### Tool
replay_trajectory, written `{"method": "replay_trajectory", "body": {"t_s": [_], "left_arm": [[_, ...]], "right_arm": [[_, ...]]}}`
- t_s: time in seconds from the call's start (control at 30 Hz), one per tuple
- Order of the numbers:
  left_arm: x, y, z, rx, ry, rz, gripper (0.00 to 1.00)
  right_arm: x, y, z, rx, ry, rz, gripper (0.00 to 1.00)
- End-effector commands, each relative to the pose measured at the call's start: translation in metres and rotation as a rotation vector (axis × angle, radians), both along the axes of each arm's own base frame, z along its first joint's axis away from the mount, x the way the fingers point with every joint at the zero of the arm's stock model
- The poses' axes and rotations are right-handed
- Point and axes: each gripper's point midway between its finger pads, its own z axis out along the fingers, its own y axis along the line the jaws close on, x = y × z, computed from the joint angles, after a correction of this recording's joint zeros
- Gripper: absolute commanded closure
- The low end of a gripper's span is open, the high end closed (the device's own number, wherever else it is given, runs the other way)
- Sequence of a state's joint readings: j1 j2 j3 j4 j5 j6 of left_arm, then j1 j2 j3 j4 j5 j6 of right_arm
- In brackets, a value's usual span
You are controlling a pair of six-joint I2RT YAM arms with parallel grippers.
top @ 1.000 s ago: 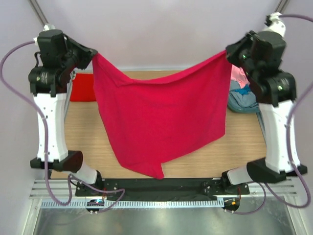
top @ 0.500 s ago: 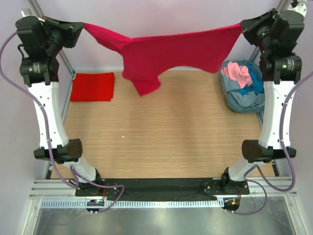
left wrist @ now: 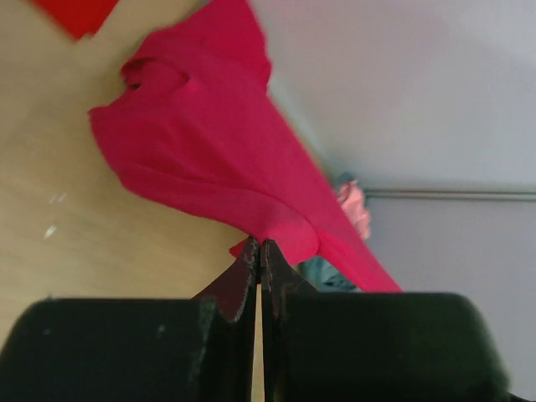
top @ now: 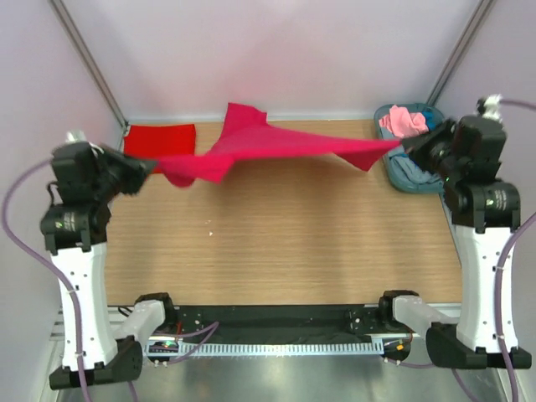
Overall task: Fold and stack the t-shirts
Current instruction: Flatten the tshirt out
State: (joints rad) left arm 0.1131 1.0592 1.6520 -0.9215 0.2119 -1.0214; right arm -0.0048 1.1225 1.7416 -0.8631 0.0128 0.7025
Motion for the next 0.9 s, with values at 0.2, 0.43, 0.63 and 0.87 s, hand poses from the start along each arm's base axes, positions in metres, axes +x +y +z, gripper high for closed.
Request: {"method": "replay_trajectory", "body": {"t_s": [0.2, 0.43, 0.63, 0.87], "left_arm": [[-0.122, 0.003, -0.215, 0.049, 0.614, 0.023, 1.00], [-0.149, 0.014, -0.253, 0.152, 0.780, 0.017, 1.00], [-0.152, 0.017, -0.262, 0.183, 0.804, 0.015, 1.00], [-0.126, 0.027, -0.250, 0.201, 0.742, 0.075, 1.00]], "right_arm": [[-0.107, -0.003, -0.217, 0.021, 0.630, -0.042, 0.99], [-0.157, -0.003, -0.294, 0.034, 0.882, -0.072, 0.99], [-0.170, -0.014, -0.311, -0.019, 0.974, -0.108, 0.99], [-0.142, -0.025, -0.303, -0.085, 0.914, -0.123, 0.99]]}}
